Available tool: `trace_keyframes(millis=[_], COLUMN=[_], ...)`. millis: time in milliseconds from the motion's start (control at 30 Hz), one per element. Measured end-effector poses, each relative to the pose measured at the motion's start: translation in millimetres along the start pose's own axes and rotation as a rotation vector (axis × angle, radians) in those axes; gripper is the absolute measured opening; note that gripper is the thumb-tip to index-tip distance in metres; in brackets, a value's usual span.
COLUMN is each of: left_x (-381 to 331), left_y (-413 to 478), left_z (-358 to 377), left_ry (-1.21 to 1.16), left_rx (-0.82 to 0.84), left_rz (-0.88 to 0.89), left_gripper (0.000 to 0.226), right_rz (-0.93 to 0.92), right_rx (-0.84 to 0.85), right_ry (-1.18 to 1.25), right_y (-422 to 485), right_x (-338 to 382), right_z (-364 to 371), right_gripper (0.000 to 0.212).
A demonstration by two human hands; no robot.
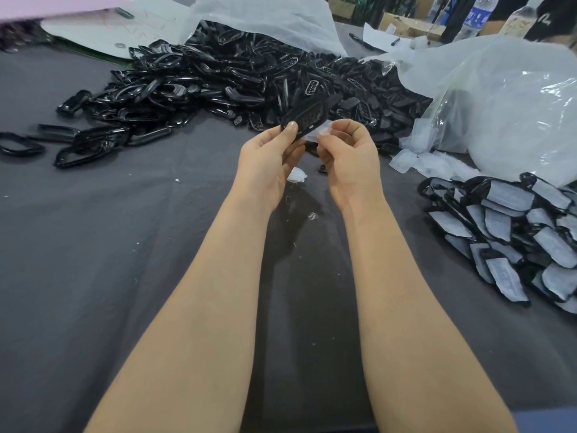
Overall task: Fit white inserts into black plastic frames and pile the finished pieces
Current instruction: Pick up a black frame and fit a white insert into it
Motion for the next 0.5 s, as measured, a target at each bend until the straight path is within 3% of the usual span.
trace_keyframes(millis=[100, 367, 500], left_x=[-0.3, -2.7, -2.8], left_y=[0.2, 2.5, 2.1], left_z=[-0.5, -5.4, -5.5], left_ry=[0.001, -0.019, 0.002], left_rx=[0.0, -0.046, -0.046], left_rz=[0.013, 0.046, 0.059], left_gripper=[0.014, 0.015, 0.014], right_rz=[-0.036, 0.103, 0.12], right_rx=[-0.039, -0.119, -0.065], right_ry=[-0.027, 0.106, 0.031], right_y=[1.1, 6.6, 3.5], right_x=[1.2, -4.2, -7.0], right_z=[-3.0, -9.9, -5.5], right_gripper=[0.023, 0.016, 0.007])
Point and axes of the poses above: each hand's wrist, its own y-axis towards the middle knuckle, its own z-axis out of the palm, x = y × z, the point moved 6 cm from there along y, towards the middle knuckle, and after that the axes turned 15 degrees about -x, right-handed, at the moved point
